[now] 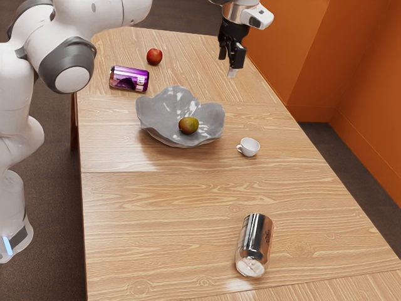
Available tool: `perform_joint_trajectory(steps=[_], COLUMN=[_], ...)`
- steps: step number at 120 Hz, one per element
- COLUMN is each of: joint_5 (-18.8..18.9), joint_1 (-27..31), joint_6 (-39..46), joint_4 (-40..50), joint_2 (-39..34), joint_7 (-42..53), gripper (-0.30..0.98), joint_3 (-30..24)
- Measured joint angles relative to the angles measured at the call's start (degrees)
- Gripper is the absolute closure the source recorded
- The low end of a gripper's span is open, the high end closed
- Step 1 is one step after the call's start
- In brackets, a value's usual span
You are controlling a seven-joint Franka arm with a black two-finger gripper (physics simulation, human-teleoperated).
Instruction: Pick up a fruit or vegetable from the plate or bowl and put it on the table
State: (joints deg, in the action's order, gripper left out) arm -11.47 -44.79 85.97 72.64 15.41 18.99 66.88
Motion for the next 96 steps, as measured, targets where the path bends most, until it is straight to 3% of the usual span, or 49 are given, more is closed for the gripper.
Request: perform_joint_trajectory(steps=[42,46,57,62,76,96], joint_5=[-0.6,-1.0,-1.5,-1.6,-1.6,-1.4], joint_1=[1.5,3.7,16.5,19.0,20.5,20.0], joint_6=[-0.2,-0.3,-1.0,-2.4,-6.8,-13.9], joint_4=[0.0,-0.3,-3.3,-10.5,-16.5,-10.0], joint_2=[0.0,0.1,0.6,0.1,-0.2,0.4], joint_7=[3.5,3.7,4.2,4.0,3.3,-2.6], gripper=[0.0,0.0,0.0,0.0,0.0,0.0], joint_3=[-0.4,-2.2,-14.5,-16.5,-18.2,-18.9])
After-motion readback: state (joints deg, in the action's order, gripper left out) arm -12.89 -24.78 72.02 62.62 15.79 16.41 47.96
